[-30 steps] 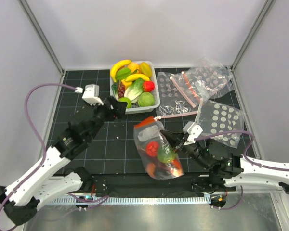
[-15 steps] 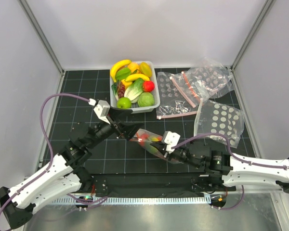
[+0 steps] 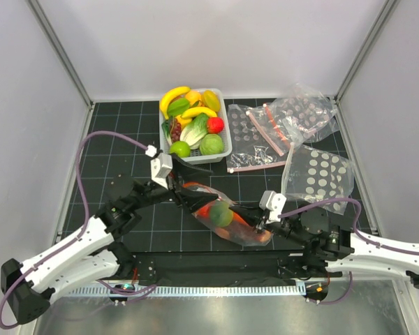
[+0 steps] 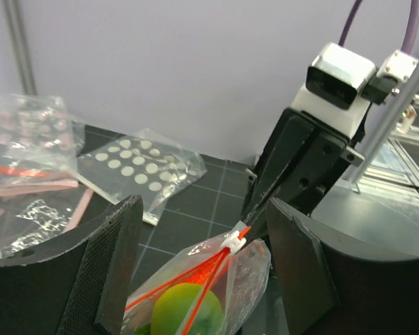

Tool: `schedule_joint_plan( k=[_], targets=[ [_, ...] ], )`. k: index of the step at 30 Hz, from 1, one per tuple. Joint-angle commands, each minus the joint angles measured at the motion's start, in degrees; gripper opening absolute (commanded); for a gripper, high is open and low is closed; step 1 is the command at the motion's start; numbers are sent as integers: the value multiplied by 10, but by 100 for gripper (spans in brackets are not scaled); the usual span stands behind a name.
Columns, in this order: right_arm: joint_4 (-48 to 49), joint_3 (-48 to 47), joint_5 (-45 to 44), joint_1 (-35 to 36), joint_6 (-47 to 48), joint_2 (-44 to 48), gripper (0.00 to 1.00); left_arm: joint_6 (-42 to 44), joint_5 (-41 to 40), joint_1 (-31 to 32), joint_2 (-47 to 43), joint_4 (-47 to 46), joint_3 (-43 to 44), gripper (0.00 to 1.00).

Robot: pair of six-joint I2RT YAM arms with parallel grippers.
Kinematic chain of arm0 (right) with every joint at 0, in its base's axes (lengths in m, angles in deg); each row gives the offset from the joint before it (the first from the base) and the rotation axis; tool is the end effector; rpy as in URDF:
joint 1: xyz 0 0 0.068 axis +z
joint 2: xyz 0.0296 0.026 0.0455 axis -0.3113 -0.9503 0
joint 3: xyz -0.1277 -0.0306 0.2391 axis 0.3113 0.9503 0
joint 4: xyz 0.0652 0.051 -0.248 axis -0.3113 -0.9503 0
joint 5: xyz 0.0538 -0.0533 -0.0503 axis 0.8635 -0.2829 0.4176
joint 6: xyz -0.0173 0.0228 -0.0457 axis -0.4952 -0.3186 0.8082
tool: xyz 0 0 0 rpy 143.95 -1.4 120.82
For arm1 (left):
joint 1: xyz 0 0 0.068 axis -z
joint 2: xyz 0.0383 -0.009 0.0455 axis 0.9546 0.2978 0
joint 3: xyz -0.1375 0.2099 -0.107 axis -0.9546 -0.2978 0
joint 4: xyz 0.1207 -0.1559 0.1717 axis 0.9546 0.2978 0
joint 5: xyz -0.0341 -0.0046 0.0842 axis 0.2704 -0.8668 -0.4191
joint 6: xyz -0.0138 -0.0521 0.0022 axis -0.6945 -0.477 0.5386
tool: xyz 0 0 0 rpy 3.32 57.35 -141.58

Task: Place the food in the zip-top bag and seal the zipper
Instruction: Unzip the zipper food storage bag at the center of the board.

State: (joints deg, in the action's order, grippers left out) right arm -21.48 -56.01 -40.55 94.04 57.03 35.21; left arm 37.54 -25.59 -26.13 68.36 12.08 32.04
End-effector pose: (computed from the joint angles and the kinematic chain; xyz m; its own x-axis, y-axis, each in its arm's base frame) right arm 0.0436 0.1397 0.3042 0.1647 -0.0020 -0.9863 -0.8723 0.4665 -0.1466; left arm 0.1138 -0.1444 0.3578 -0.1465 -0.2952 -0.9442 0.9597 0.1892 -0.2080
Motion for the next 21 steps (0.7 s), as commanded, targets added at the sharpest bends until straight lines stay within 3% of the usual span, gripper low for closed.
schedule_joint_plan(
  k=[1,21],
  targets=[
    [51,-4,23,-5,-16,14,1,1,71,4,39,-30,26,73],
    [67,4,12,-8,-46,33,1,17,113,19,69,-17,44,53]
  ],
)
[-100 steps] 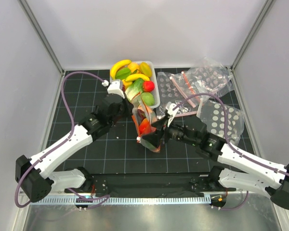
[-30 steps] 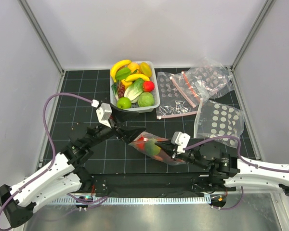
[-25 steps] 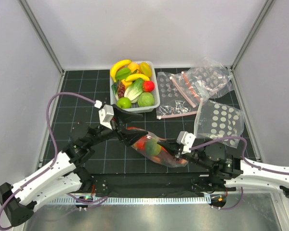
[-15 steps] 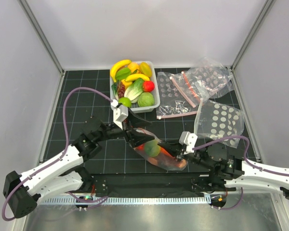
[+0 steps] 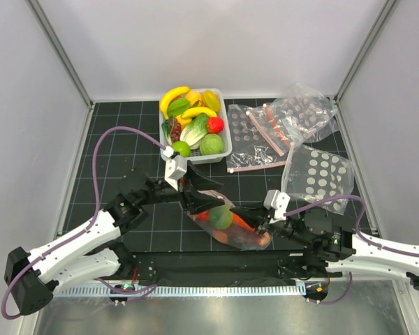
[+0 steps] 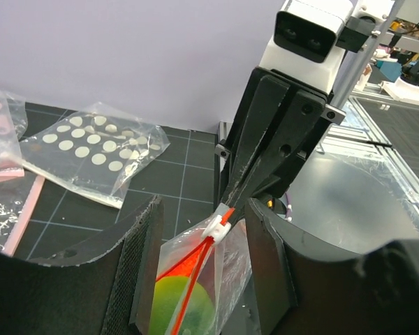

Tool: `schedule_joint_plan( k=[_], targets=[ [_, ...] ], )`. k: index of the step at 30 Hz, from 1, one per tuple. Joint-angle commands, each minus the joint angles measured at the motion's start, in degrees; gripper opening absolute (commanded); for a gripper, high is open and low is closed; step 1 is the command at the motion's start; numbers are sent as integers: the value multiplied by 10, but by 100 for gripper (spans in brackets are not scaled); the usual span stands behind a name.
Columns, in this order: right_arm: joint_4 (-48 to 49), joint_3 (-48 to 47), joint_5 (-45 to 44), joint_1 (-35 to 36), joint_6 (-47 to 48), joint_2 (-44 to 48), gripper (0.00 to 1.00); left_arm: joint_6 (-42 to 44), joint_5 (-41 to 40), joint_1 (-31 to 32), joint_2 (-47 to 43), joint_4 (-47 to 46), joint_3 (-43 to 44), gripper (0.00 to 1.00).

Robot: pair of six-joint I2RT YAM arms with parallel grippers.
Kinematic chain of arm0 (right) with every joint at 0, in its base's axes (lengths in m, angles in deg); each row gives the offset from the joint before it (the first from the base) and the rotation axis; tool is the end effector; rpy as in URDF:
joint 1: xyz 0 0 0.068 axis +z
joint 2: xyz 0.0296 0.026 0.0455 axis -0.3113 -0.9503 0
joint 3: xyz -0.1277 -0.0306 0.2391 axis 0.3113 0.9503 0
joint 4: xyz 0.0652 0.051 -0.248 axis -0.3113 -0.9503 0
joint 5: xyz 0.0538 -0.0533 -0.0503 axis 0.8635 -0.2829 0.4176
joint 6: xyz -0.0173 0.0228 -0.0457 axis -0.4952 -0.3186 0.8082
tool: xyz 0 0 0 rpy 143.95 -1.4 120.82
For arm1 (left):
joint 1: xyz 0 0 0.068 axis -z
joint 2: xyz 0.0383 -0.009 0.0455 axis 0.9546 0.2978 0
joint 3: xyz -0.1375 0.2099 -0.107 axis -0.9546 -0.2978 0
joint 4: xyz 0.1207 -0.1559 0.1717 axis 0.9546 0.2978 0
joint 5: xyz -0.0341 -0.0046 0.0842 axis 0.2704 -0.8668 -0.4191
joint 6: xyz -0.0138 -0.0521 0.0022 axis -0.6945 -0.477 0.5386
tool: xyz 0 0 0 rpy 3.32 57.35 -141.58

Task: Place the food in the zip-top bag and seal the zipper
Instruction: Unzip the zipper food storage bag at the center of the board.

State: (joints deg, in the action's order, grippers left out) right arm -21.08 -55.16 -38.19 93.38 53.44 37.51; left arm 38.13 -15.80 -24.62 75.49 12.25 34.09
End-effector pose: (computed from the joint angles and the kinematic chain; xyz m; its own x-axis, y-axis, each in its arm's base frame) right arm 0.0422 0.1333 0.3046 0.1201 0.0607 -0.9909 -0.8933 0.4420 -0.0812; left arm 0.1229 -0.1694 0.3474 -0.2109 -0.1680 -0.9629 0.9756 0.0255 -0.2182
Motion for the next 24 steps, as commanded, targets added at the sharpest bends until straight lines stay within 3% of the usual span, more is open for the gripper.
schedule_joint_plan(
  k=[1,10,17,18,21,23,24],
  targets=[
    [62,-4,-13,-1,-11,11,1,11,18,5,0,-19,24,52],
    [72,7,-36,-1,-15,35,1,13,13,10,-4,-17,24,62],
    [72,5,-30,0,-18,32,1,16,1,13,12,-2,37,41],
    [70,4,-26,0,-18,26,1,16,-8,14,12,1,38,42],
    [68,-2,-12,-1,-18,13,1,18,-25,15,9,4,35,61],
    [69,-4,-10,-1,-18,5,1,20,-24,17,7,5,34,62],
    [69,-5,-10,-1,-18,3,1,21,-23,17,6,5,35,57]
  ],
)
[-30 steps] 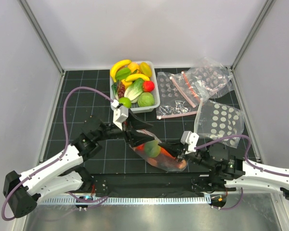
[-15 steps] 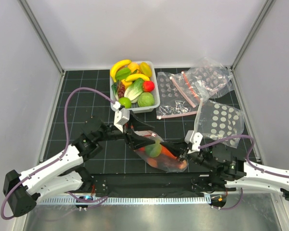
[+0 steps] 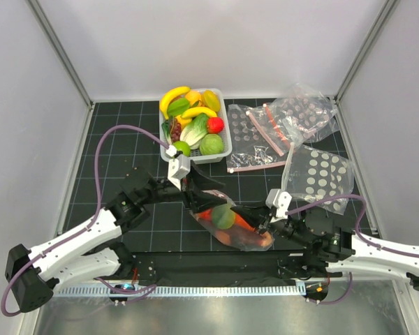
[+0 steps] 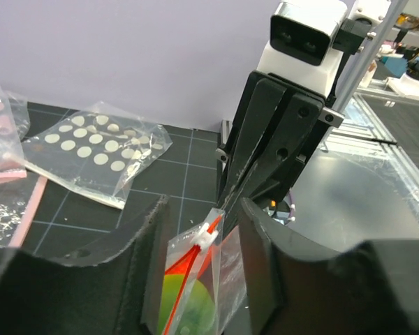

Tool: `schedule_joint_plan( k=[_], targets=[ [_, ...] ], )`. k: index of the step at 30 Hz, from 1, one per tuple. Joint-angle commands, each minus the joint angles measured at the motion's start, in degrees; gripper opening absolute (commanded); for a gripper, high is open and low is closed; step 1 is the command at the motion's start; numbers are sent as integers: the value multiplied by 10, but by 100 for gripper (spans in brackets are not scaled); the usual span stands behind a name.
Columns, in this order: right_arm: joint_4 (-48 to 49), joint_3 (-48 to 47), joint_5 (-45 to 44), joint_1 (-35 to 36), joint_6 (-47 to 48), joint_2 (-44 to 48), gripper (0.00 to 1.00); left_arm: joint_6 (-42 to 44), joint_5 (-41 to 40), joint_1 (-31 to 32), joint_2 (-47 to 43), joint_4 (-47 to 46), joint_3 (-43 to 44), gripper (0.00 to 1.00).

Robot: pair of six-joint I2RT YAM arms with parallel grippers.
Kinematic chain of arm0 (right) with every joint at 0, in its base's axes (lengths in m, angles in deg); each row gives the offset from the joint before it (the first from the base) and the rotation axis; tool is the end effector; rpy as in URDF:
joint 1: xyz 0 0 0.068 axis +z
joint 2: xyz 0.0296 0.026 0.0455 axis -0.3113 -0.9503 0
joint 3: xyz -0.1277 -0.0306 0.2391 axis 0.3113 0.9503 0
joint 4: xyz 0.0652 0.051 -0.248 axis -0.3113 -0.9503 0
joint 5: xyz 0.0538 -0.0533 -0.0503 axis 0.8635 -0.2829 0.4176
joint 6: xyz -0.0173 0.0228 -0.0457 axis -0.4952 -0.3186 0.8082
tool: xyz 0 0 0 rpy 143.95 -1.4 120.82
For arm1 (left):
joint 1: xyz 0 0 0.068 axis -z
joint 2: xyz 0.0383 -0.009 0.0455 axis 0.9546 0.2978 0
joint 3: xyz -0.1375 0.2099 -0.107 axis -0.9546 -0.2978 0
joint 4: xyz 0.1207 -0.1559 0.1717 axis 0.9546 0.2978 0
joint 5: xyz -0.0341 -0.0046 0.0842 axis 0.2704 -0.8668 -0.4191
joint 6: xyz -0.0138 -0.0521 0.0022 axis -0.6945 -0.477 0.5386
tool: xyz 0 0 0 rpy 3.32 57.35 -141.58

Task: Place the food in the zip-top bag and seal the zipper
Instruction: Unzip the zipper food storage bag at the center of the board.

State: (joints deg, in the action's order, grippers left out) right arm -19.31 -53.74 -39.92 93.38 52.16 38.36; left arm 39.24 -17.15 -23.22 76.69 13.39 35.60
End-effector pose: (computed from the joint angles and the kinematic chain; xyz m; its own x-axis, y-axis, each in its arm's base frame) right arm 0.0428 0.1314 0.3009 0.1044 0.0885 -0.9906 -0.8820 0.4684 -0.0511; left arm 0.1226 -0.1758 0.3508 -0.2048 -0.1596 -0.9657 0.9769 0.0291 -0.2119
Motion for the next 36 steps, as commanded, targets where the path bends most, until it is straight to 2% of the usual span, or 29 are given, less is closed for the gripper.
schedule_joint_plan(
  k=[1,4,6,8,9,10,12,15,18,20,21,22,29,32,34,35,36],
  targets=[
    [52,-19,8,-1,-5,-10,1,11,0,6,-7,-7,20,44],
    [55,-19,10,-1,-6,-12,1,14,11,10,-5,-3,24,23],
    [58,-16,5,-1,-6,-7,1,16,8,13,-3,-2,26,22],
    [58,-16,2,-1,-6,1,1,17,6,13,-2,-1,26,33],
    [58,-15,1,-1,-6,3,1,17,7,13,-2,-1,25,47],
    [58,-15,-3,-1,-8,6,1,18,8,15,-2,-1,25,53],
    [58,-12,-4,-1,-8,13,1,19,16,18,0,-2,27,59],
    [63,-7,-11,-1,-9,22,1,21,18,21,0,-1,28,59],
    [63,-5,-8,-1,-11,28,1,23,19,22,3,4,30,54],
    [66,-3,-6,-1,-10,31,1,25,15,23,4,6,32,44],
    [67,-2,-8,0,-10,32,1,26,12,24,5,10,32,31],
    [67,-1,-10,-1,-10,31,1,27,11,23,5,12,35,26],
    [66,-7,-8,0,-10,16,1,31,-4,28,4,17,35,0],
    [65,-7,-5,0,-10,16,2,31,-4,28,6,19,37,0],
    [67,-4,2,-1,-6,21,7,30,-3,28,9,20,38,0],
    [70,0,3,-1,-5,23,23,29,-3,29,10,21,40,0],
    [72,2,7,-1,-4,26,30,28,-3,29,11,22,42,0]
  ],
)
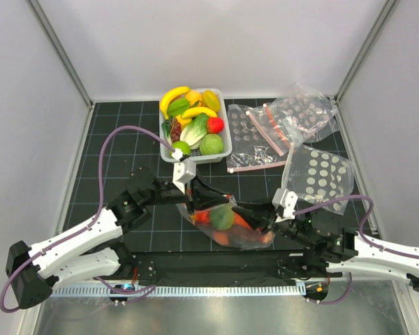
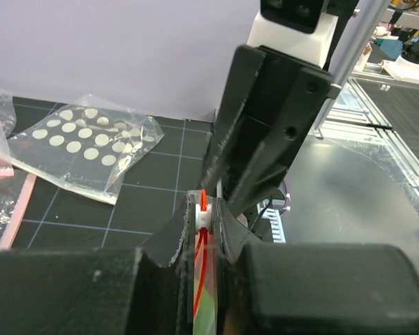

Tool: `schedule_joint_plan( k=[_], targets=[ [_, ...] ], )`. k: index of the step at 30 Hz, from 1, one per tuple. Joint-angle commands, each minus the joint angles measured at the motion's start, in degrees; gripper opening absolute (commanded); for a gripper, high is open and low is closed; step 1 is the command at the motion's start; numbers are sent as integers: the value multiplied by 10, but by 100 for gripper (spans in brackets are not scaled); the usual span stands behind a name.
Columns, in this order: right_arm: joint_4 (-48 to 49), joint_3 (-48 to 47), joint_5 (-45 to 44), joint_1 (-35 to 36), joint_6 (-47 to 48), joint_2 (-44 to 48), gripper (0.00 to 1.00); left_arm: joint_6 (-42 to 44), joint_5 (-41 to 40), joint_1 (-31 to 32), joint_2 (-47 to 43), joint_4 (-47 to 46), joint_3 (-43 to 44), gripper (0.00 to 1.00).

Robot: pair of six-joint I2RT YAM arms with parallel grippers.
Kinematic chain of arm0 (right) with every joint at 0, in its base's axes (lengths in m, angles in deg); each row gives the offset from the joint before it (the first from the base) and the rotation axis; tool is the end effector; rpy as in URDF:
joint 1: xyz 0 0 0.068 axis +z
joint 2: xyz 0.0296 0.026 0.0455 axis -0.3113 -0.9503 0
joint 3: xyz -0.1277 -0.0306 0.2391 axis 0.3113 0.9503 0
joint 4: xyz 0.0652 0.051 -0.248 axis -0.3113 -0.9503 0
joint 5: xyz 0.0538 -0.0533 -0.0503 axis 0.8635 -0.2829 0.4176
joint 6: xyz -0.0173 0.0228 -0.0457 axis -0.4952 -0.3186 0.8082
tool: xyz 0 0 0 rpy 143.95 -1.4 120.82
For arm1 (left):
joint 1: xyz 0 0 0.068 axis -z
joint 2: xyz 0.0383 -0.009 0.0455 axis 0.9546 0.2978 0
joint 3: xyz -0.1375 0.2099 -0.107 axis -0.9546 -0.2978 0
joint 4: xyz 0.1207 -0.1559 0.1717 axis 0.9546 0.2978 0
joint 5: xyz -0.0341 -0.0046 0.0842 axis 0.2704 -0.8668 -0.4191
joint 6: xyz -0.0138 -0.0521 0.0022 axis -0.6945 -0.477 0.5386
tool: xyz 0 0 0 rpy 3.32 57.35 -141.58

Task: Place the food in the zip-top bag and seal the zipper
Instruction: Unzip the zipper food storage bag at the center of the board.

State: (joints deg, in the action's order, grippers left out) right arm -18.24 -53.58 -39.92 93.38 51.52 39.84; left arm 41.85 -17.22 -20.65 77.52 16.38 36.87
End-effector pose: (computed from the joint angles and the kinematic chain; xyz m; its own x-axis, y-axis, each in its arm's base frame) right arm 0.0415 0.1265 0.3049 0.1050 0.1336 -0.9855 -0.8828 0.4688 -0.0305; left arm 0.1169 -0.1841 0.3506 -0.1937 -0.1170 -0.9741 0.9808 -0.0004 -0.1950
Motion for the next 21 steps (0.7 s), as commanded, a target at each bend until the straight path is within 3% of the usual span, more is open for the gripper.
schedule_joint_plan(
  k=[1,3,9,12,17,21],
  targets=[
    [64,3,16,-1,4,12,36,1,0,4,4,-5,30,0],
    [65,4,19,-1,7,14,45,1,4,5,4,-4,32,0],
    [58,-4,20,-1,6,1,52,0,19,11,18,2,42,0],
    [51,-14,26,-1,5,-16,39,1,23,15,25,9,48,0],
    [45,-26,20,0,-2,-36,2,7,20,19,25,14,50,0],
    [68,-14,-50,-1,-30,-18,1,12,3,20,24,19,50,0]
  ],
)
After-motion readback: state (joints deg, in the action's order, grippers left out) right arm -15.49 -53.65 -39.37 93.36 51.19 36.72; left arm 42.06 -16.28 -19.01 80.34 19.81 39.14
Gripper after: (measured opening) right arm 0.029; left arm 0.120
